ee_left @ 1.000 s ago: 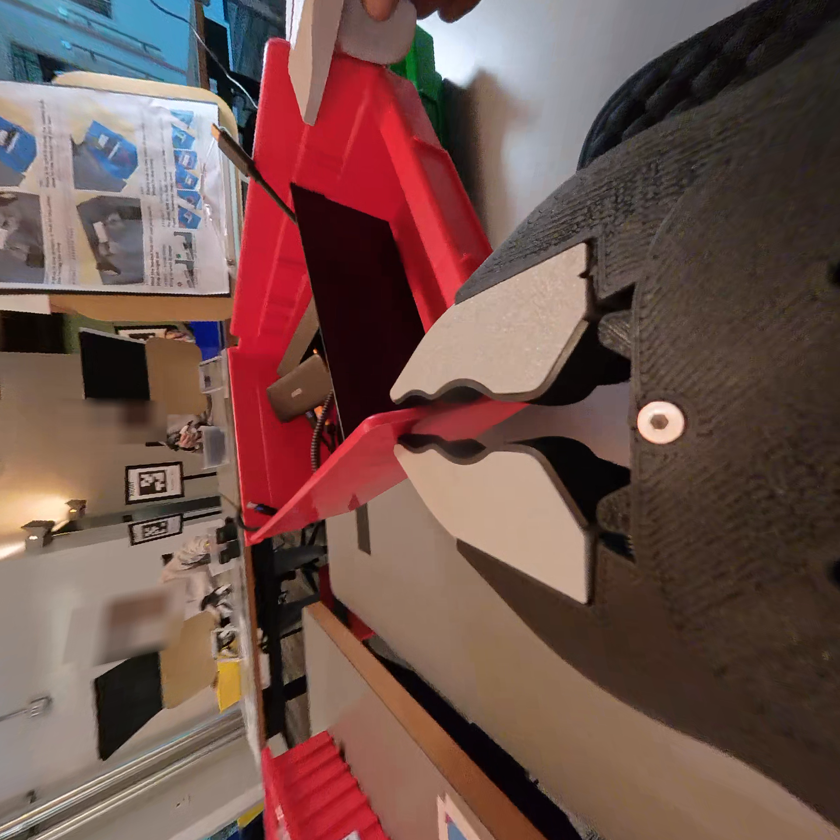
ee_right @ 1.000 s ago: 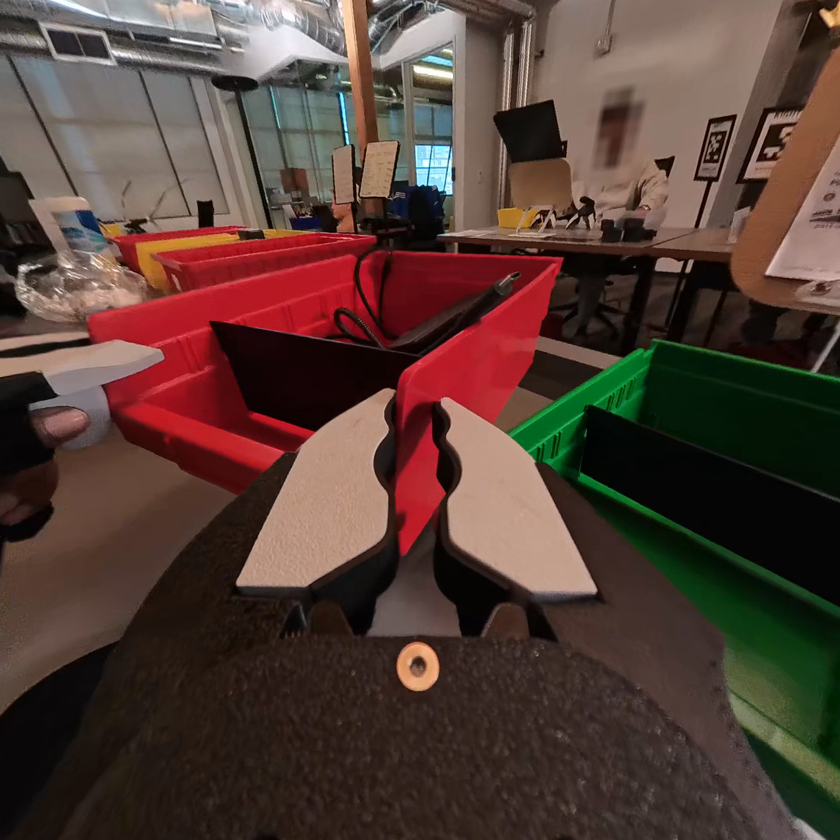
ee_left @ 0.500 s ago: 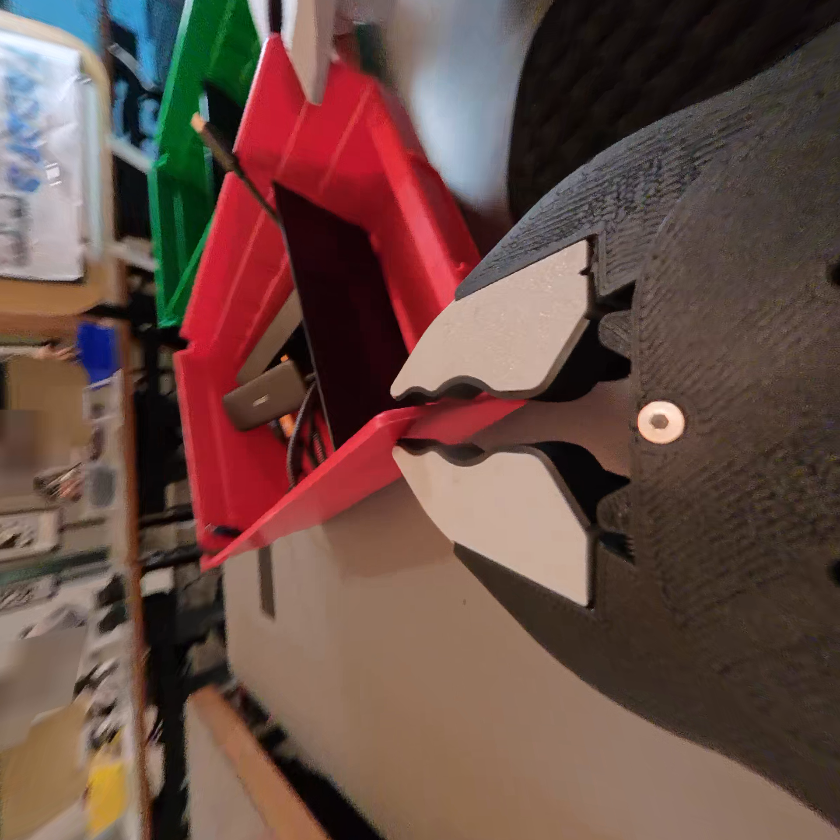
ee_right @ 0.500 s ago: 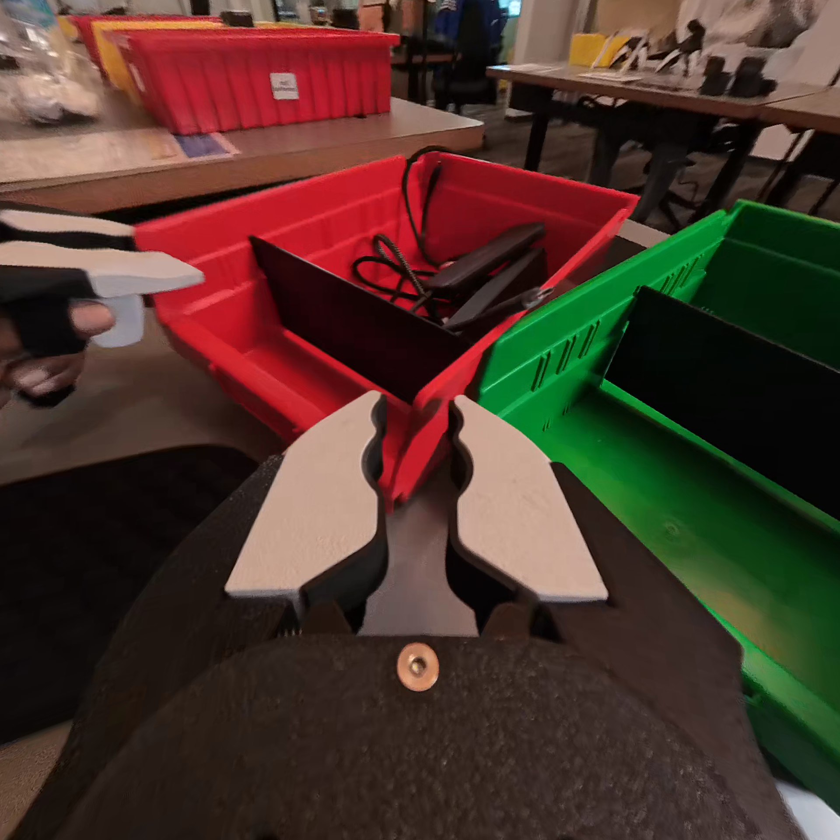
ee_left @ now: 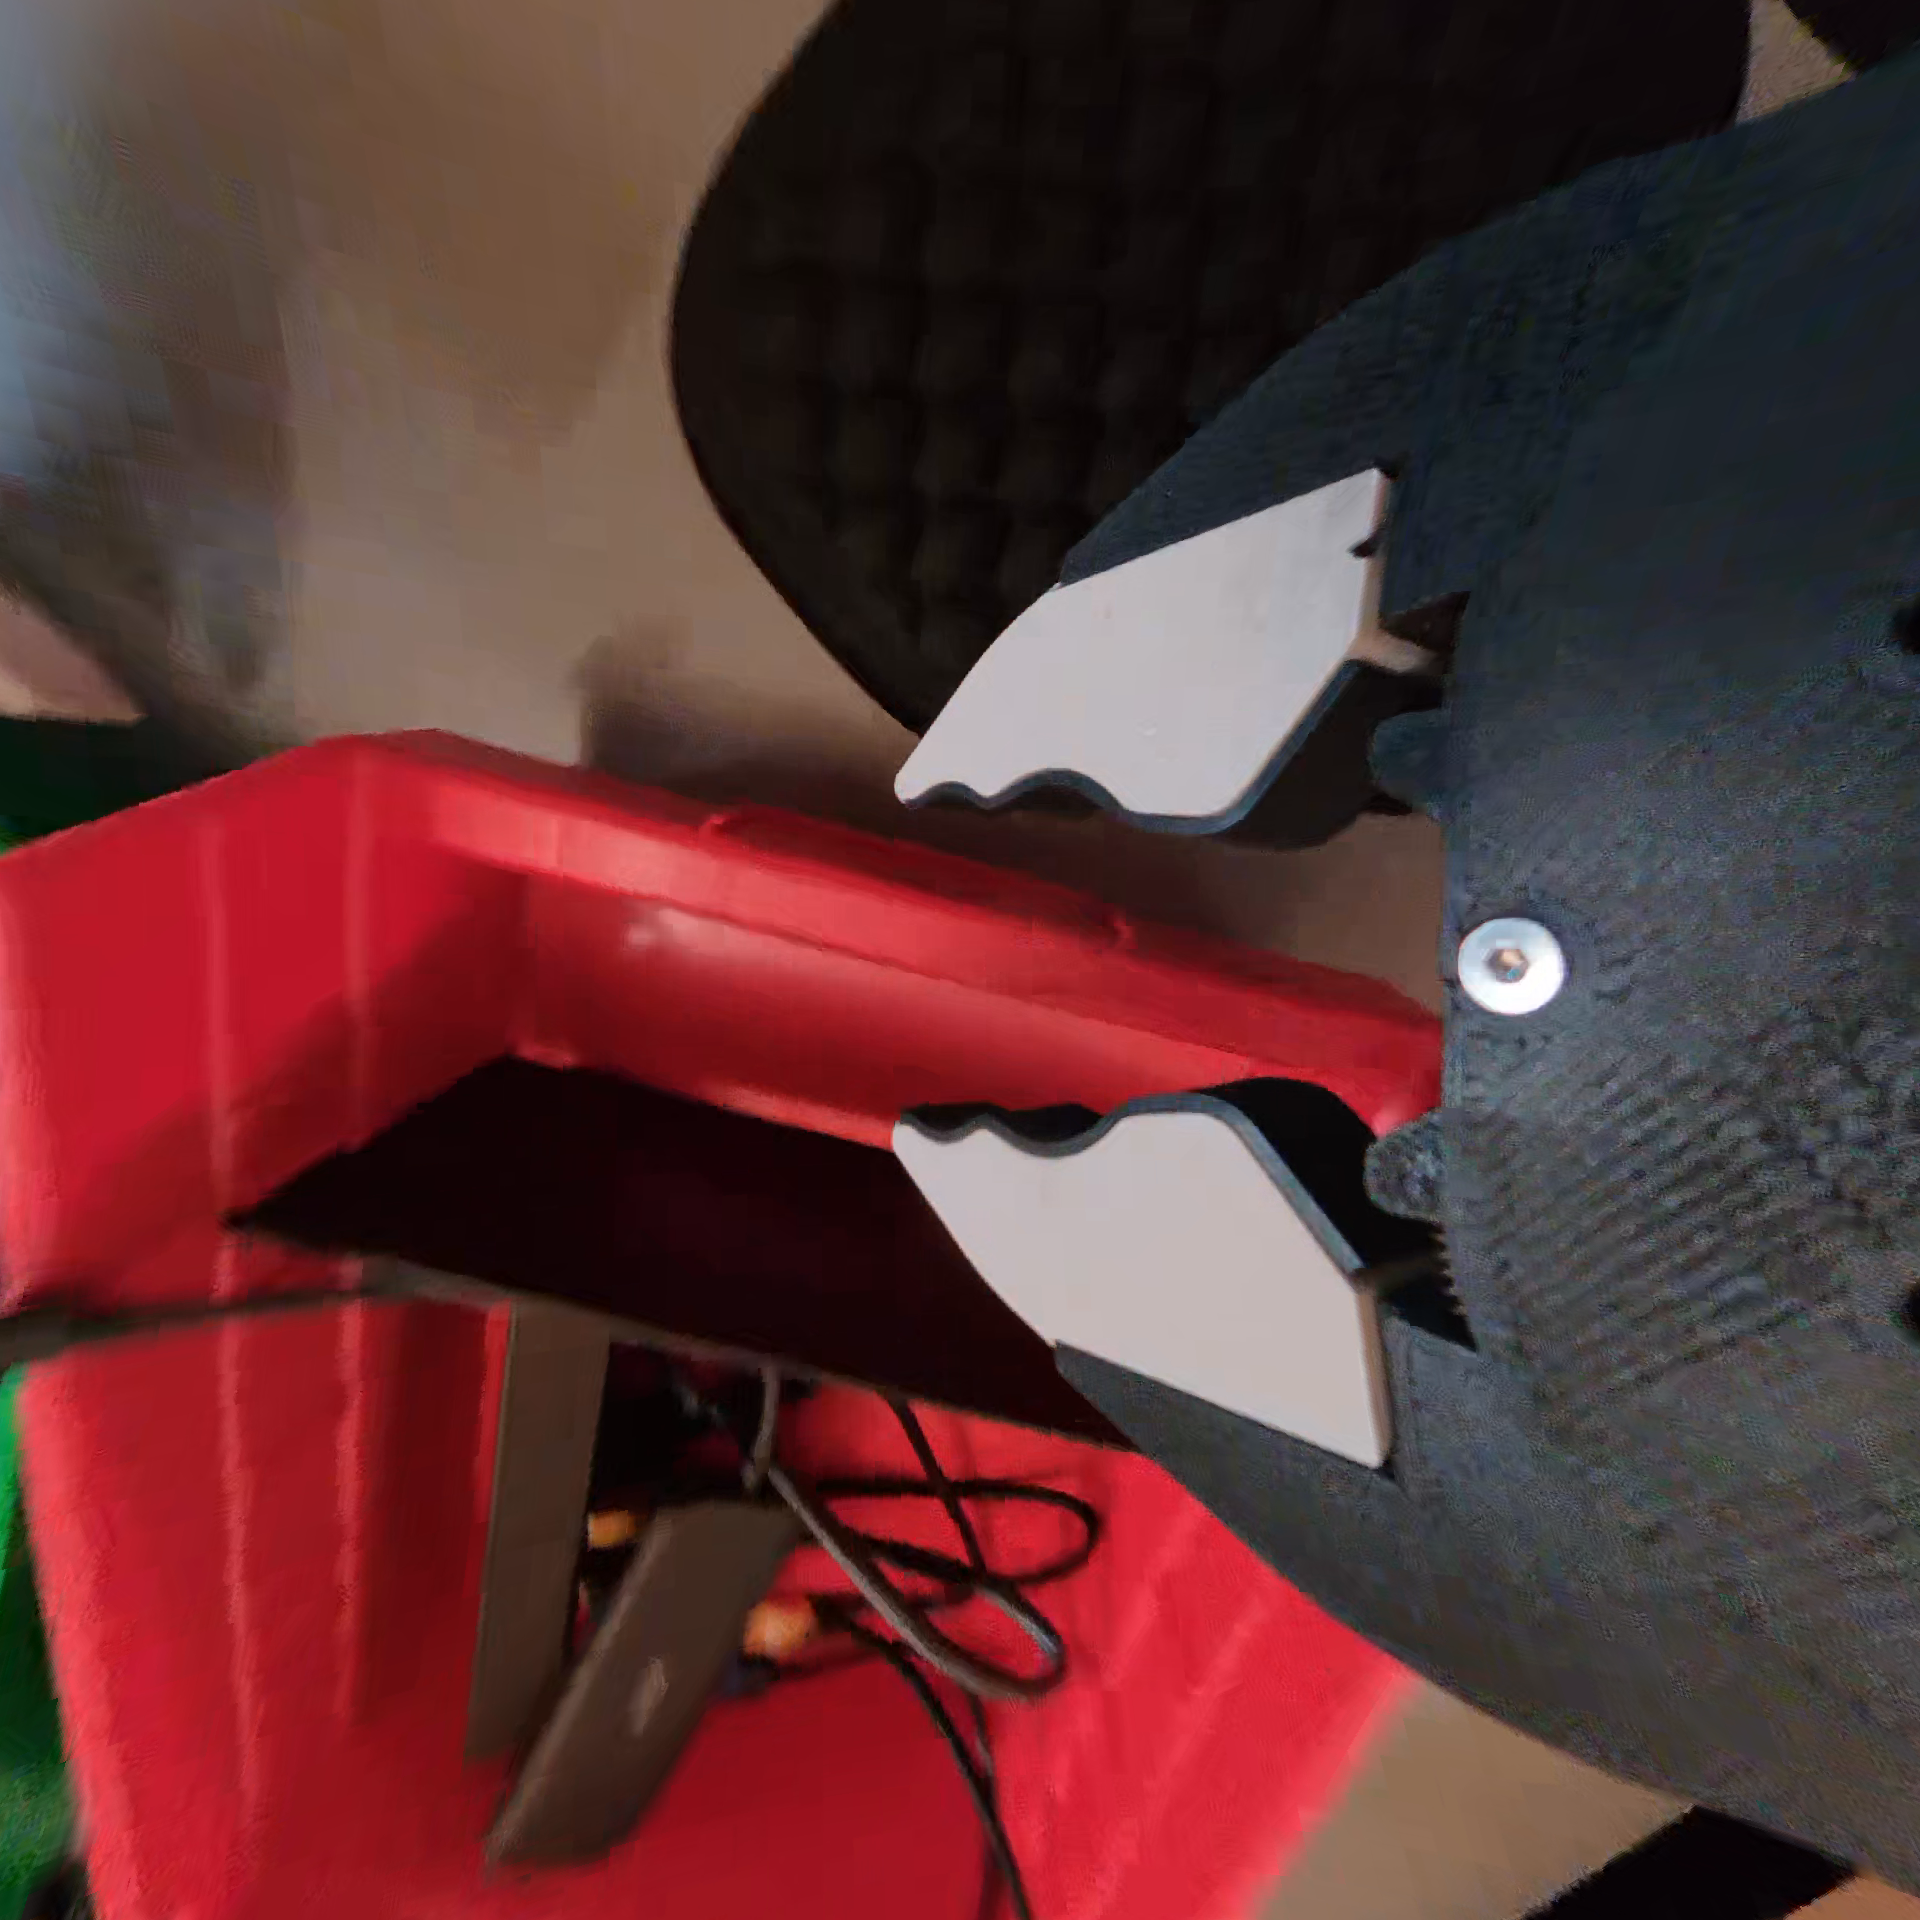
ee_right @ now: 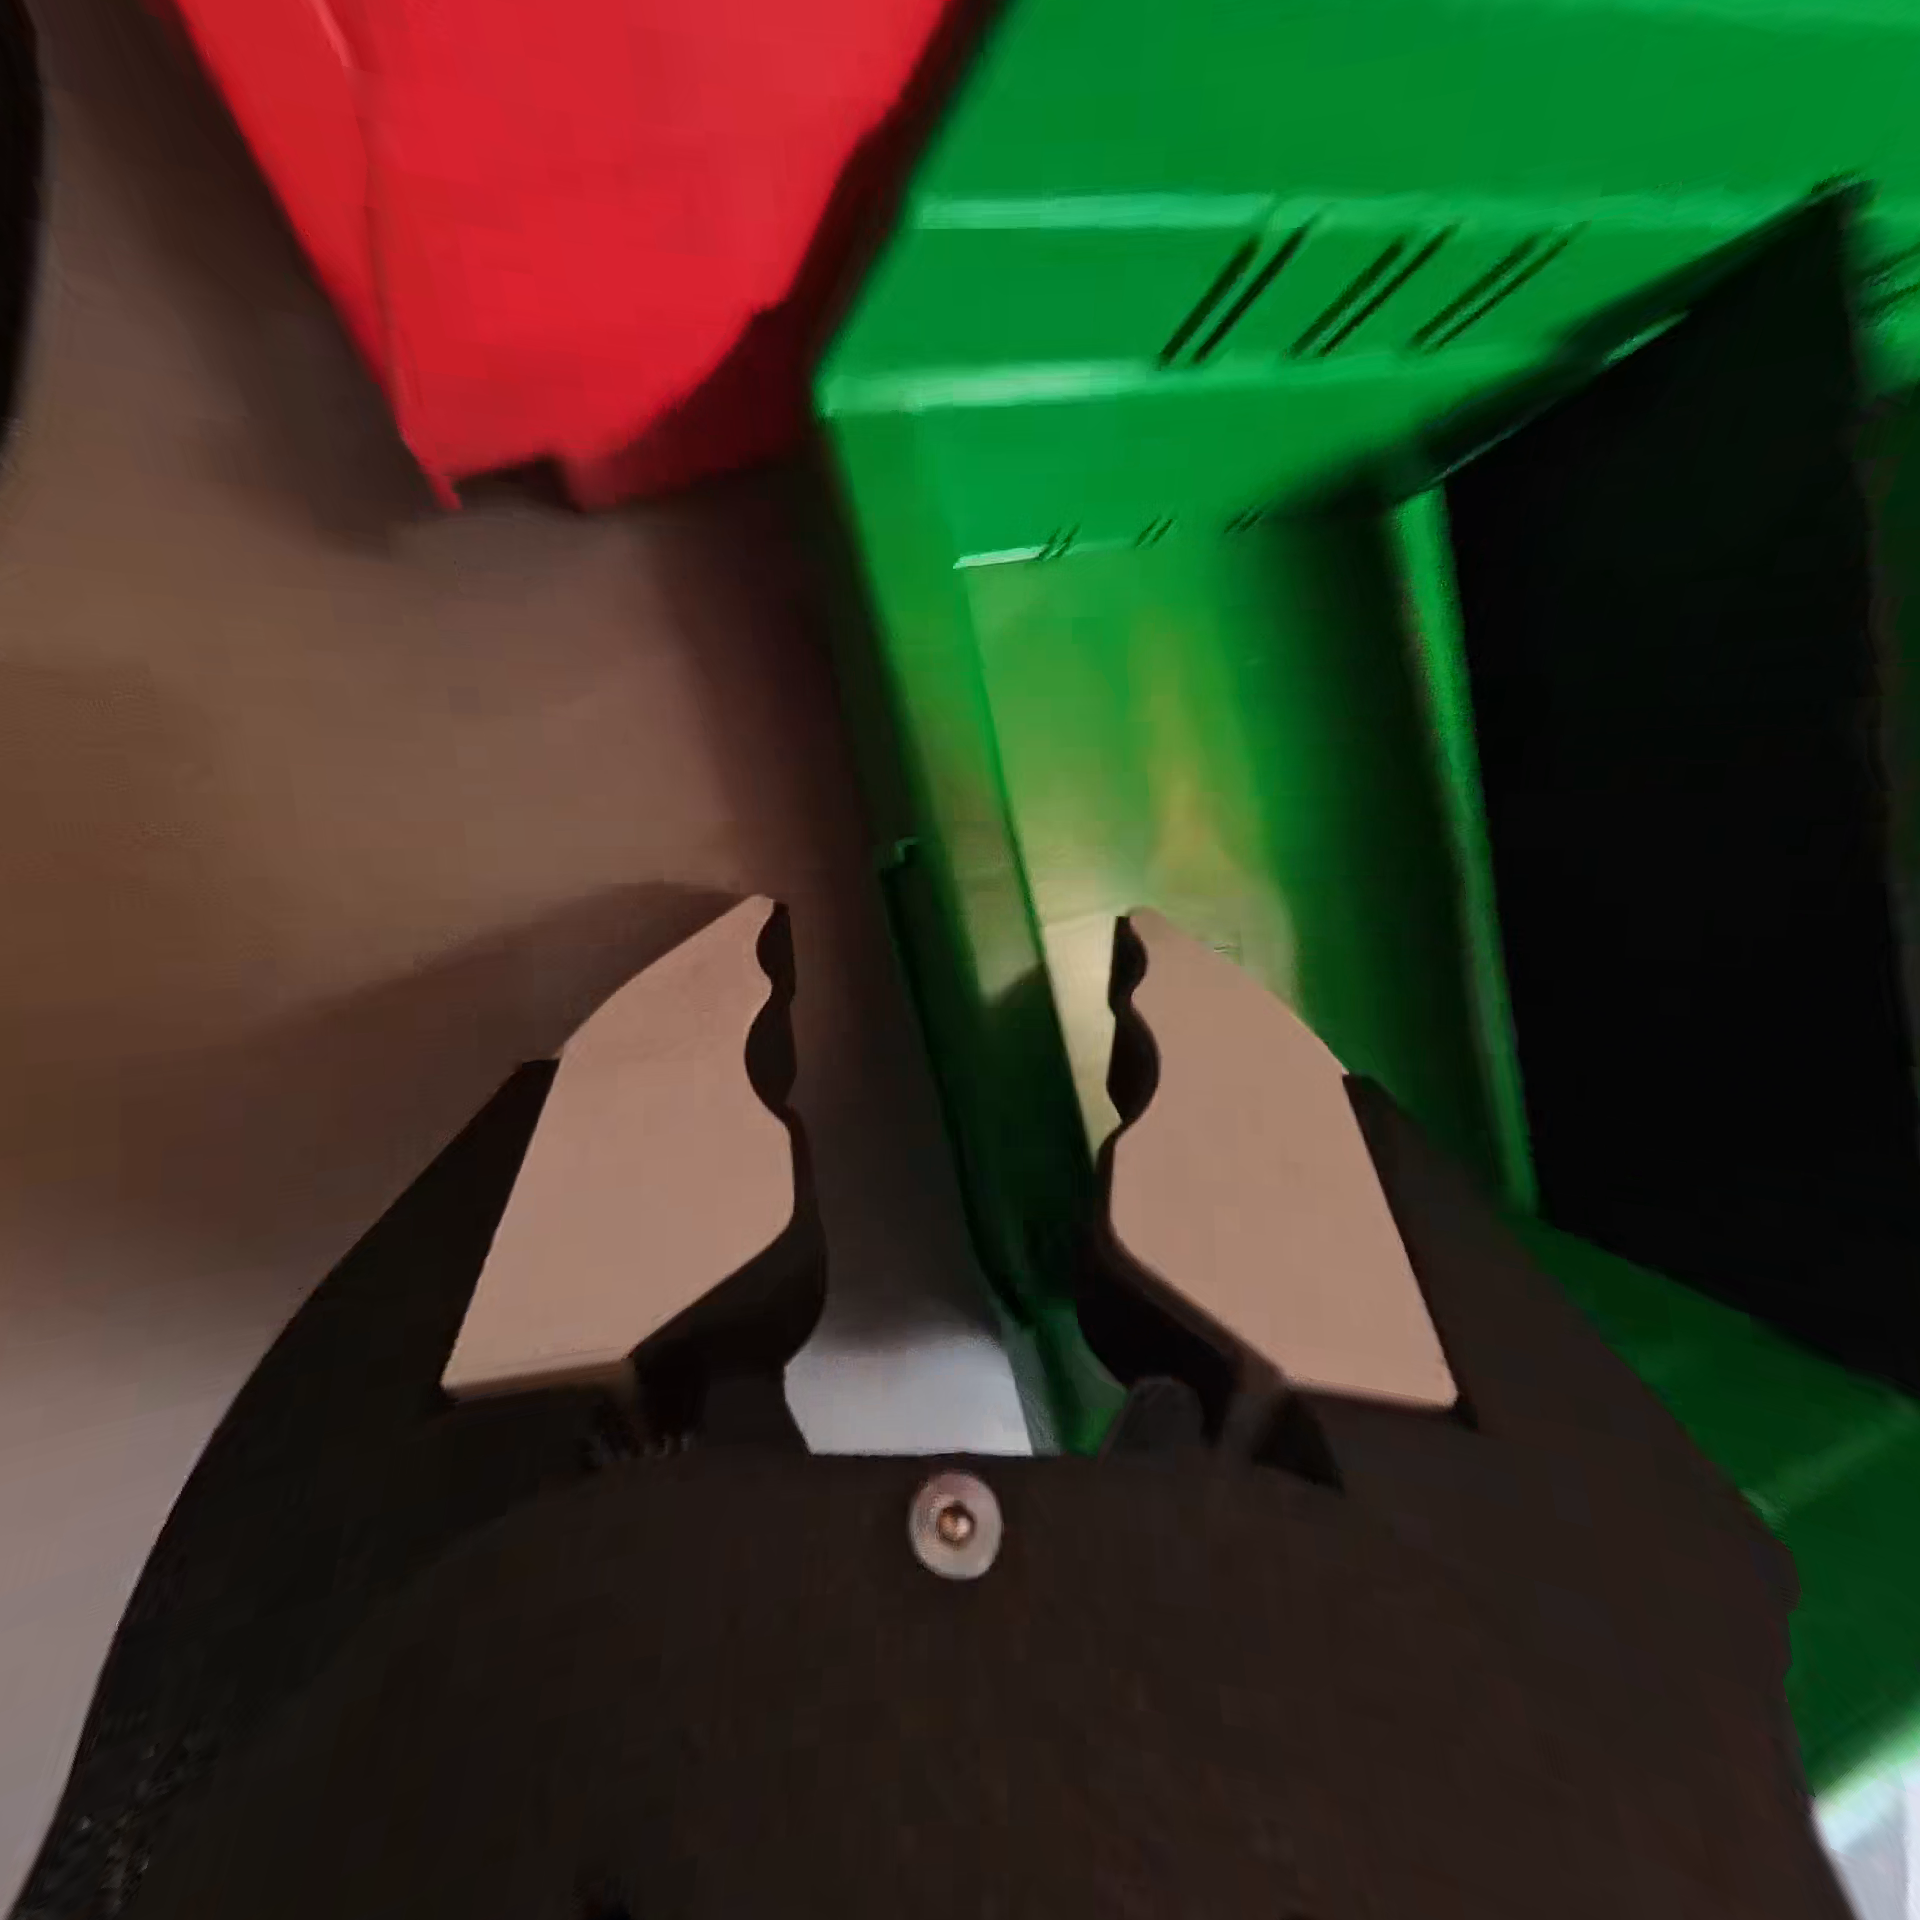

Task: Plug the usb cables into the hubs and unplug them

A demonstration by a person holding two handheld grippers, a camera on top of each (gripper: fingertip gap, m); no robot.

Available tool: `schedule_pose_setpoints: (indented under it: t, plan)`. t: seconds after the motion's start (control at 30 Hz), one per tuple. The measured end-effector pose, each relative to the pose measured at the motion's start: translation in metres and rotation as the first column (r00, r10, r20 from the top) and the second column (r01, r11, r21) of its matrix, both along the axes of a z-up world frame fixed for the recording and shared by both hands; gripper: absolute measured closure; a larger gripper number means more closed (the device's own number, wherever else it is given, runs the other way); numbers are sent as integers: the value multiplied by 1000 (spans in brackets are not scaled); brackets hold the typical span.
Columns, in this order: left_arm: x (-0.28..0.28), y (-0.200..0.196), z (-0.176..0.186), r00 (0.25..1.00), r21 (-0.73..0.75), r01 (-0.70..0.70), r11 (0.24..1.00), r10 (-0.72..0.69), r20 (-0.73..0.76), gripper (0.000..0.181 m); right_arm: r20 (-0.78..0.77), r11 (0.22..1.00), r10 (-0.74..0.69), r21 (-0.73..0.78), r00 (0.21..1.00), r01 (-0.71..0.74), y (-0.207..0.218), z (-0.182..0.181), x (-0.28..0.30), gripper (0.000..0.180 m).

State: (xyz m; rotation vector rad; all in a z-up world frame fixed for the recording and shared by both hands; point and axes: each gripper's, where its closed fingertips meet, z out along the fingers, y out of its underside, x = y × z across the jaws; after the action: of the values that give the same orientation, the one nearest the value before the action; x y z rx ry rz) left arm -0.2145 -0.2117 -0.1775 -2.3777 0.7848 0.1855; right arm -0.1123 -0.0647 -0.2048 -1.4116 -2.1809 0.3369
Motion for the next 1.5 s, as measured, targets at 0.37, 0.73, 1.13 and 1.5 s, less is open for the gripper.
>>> schedule_pose_setpoints:
  t: [0.37,0.73,1.13,1.5]
  plan:
    - [3,19,-31,992,-187,113,976,-123,-40,155,52,991,-125,63,991,121,30,-11,72,145]
    - [-5,38,-31,995,-152,82,985,-91,-52,154,49,925,-357,159,933,345,108,-3,195,146]
    - [-25,69,-30,997,-141,55,989,-62,-51,154,31,902,-402,182,915,391,201,-9,242,146]
    - [-58,118,-29,996,-50,-49,998,45,-80,153,-328,852,-459,100,826,514,217,28,221,136]
